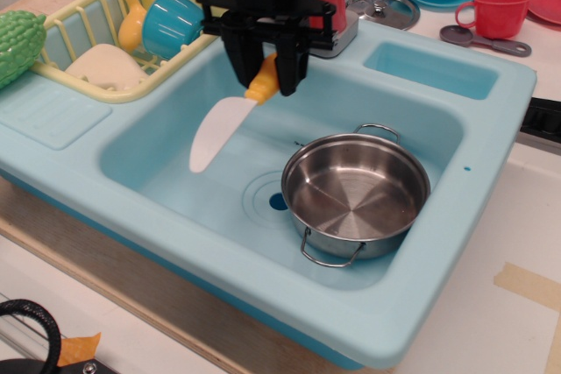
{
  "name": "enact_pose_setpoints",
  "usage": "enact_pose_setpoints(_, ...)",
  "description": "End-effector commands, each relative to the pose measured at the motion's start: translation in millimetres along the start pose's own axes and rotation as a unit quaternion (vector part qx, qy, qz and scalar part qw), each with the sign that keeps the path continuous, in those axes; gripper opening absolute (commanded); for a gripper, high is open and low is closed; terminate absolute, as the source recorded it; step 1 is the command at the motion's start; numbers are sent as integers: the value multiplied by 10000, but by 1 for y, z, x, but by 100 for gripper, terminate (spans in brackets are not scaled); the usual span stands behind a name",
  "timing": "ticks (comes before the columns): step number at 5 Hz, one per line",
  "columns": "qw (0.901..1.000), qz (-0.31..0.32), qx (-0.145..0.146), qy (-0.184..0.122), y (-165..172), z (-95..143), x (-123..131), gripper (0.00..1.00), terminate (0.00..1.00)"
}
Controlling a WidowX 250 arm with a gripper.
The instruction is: Put knife in pot or pan
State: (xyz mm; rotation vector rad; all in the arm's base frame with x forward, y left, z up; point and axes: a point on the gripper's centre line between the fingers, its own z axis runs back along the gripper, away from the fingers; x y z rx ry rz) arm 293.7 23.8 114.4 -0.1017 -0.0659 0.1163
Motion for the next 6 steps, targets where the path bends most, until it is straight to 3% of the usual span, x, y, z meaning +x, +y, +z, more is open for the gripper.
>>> enact_pose_setpoints(1,9938,-777,-794,-35,-38,17,7,0,0)
enact_pose_setpoints(2,9930,-819,-844,136,-56,20,-7,0,0)
enact_pose_setpoints(4,9949,-693,-677,288,-72,14,-34,0,0)
enact_pose_setpoints(5,9940,-736,-722,361,-70,11,-32,100,0)
enact_pose_setpoints(6,9890,-1082,-941,367,-72,6,-24,100,100)
